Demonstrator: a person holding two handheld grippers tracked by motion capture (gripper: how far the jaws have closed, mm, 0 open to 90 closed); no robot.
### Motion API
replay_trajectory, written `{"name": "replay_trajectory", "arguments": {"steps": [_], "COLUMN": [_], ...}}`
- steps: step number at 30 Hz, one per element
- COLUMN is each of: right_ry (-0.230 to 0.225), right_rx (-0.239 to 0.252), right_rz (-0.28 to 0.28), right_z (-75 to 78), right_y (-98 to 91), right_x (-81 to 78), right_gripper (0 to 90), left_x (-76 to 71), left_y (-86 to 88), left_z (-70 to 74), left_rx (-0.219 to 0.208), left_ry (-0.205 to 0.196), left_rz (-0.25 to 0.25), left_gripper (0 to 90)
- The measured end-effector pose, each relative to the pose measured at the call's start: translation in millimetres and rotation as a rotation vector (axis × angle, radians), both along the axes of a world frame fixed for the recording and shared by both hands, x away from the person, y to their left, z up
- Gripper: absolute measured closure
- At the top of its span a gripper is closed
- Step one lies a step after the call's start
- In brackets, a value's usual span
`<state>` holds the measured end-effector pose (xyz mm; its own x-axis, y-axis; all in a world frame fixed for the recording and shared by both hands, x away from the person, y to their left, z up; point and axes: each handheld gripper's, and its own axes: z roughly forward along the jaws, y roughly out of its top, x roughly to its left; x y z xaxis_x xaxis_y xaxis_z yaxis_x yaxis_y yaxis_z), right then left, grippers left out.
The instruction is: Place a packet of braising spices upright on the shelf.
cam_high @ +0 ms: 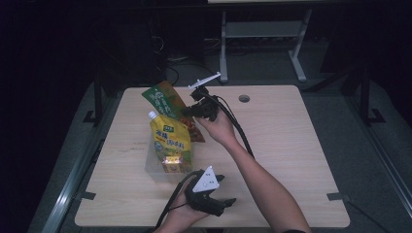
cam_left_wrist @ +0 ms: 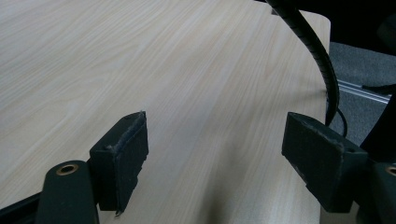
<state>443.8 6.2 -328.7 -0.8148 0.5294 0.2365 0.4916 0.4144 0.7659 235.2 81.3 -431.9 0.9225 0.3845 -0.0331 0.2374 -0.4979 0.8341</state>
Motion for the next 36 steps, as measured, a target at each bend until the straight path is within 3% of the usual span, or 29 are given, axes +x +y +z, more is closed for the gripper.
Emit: {"name": "replay_trajectory", "arguments": {"steps": [9, 17, 24, 29, 33, 36], "right_ry": [0.000, 0.060, 0.078, 0.098, 0.117, 0.090], "right_rx": [-0.078, -0.093, -0.104, -0.127, -0.132, -0.131], "right_rz": [0.021, 0.047, 0.072, 0.056, 0.028, 0.019], "right_z": [6.9, 12.9, 21.0, 25.1, 23.2, 21.7], "right_y": [7.2, 9.8, 17.9, 26.2, 28.3, 27.7], "right_x": [5.7, 18.2, 32.9, 41.0, 43.1, 38.8], "right_gripper": [86.0, 75.1, 63.4, 67.6, 84.1, 89.2], "left_x": [0.0, -0.4, -0.4, 0.3, -0.4, -0.7], "left_y": [2.3, 3.6, 4.5, 5.9, 5.5, 5.4], "left_z": [1.2, 1.5, 2.4, 2.7, 2.4, 2.2], "left_rx": [-0.014, -0.010, -0.015, -0.016, -0.016, -0.015], "left_ry": [0.000, -0.003, -0.004, -0.006, -0.006, -0.005], "left_rz": [0.017, 0.014, 0.018, 0.023, 0.022, 0.024], "left_gripper": [22.2, 22.2, 22.2, 22.2, 22.3, 22.3]}}
